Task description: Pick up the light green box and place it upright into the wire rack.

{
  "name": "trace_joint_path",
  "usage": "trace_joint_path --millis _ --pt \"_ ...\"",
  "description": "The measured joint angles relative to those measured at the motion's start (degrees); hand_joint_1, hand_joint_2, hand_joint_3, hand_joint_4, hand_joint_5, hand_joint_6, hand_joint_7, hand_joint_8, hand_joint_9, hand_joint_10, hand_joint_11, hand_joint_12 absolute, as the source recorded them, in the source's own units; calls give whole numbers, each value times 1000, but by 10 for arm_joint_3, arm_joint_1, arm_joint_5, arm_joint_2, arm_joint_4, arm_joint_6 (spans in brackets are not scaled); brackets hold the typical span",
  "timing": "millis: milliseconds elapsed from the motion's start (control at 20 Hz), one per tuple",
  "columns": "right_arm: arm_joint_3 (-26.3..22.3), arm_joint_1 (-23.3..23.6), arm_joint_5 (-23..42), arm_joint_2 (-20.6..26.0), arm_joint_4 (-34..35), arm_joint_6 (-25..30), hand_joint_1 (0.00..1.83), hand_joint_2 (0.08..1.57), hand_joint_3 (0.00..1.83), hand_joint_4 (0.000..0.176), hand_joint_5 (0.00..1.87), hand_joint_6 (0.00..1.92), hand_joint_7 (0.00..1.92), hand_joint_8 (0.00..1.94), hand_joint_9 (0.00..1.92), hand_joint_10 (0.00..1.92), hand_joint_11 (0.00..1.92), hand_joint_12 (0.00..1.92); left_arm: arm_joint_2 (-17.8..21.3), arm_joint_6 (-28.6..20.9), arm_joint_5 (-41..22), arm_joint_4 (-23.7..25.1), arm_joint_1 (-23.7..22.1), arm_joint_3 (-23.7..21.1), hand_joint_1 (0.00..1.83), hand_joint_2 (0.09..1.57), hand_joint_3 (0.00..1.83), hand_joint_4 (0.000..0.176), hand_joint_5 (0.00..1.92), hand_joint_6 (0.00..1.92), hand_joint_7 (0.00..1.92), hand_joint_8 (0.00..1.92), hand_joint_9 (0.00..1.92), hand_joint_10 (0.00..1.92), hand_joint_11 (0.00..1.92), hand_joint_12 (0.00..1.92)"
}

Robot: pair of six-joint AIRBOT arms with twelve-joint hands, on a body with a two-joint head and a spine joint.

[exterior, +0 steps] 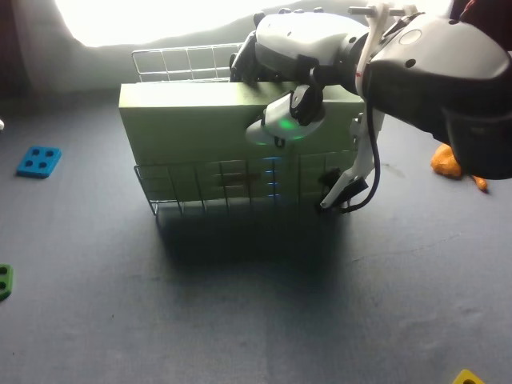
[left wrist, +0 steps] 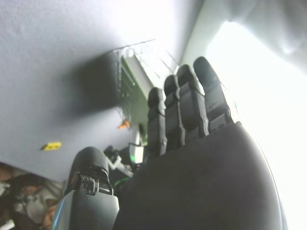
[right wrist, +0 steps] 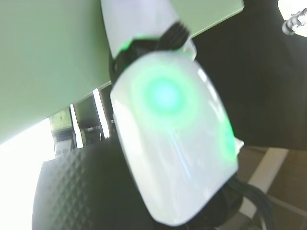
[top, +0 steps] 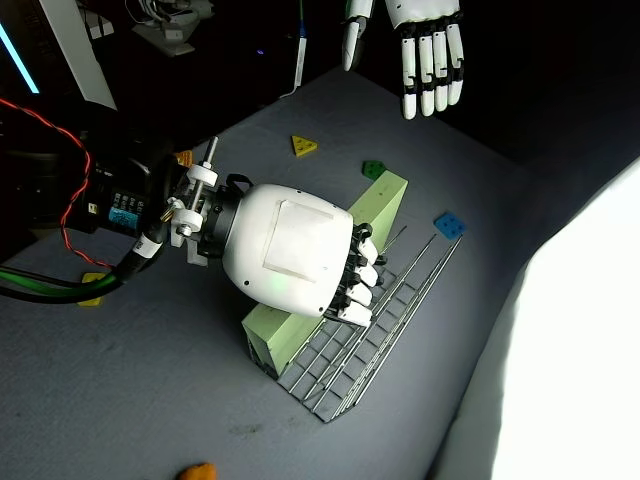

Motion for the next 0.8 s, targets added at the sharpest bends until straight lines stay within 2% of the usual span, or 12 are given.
trace_joint_path --millis 150,350,450,800 --pt "5 -4 -3 -4 -5 2 1362 1168 0 0 920 836 868 1280 749 1493 554 1600 0 0 0 0 0 0 0 1253 2 30 202 1 216 2 152 3 0 313" --pt "5 -10 -4 -6 -16 4 1365 1158 0 0 941 823 886 1250 767 1458 567 1569 0 0 0 0 0 2 0 1252 1 30 195 0 193 1 135 1 0 285" --pt "5 -10 -4 -6 -18 4 1361 1168 3 0 887 923 879 1251 755 1479 538 1593 0 0 0 0 0 5 1 1248 0 33 197 1 169 0 123 0 0 256" --pt "5 -10 -3 -6 -20 14 1359 1176 0 0 888 916 863 1284 739 1500 527 1632 0 0 0 0 0 8 0 1246 0 32 194 0 170 1 122 0 0 246"
